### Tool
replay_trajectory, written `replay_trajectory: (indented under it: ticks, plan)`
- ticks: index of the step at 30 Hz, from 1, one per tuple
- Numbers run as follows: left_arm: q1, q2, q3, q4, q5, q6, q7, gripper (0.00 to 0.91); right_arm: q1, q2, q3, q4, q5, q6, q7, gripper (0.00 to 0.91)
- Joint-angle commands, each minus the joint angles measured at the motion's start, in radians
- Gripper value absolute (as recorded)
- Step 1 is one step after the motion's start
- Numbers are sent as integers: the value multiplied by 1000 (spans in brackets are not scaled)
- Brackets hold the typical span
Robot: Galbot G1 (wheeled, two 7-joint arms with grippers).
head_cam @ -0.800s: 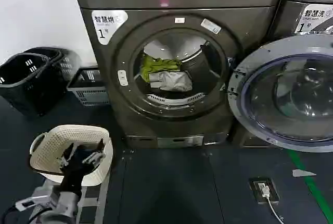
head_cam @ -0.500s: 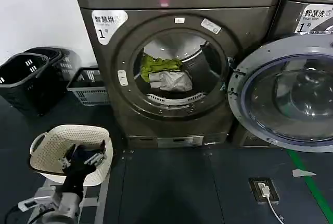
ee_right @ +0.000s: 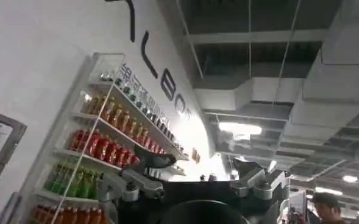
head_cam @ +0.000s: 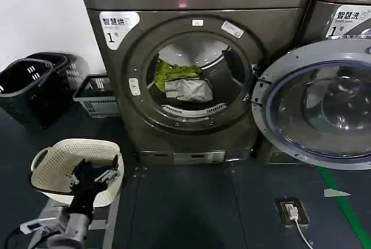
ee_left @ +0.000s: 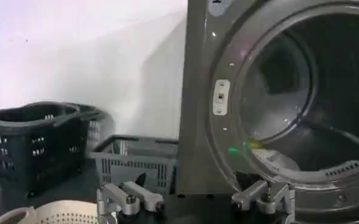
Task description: Grasp the clothes from the dryer.
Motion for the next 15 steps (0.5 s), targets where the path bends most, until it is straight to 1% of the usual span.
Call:
replay_trajectory:
  ticks: [1,15]
  plan:
    - [-1,-1,1,2,1,0,1,907,0,0,-1,1,2,2,-1,907]
    - [16,-8,1,-21,4,-1,7,907,6,-20,5,-8,7,3,-10,907]
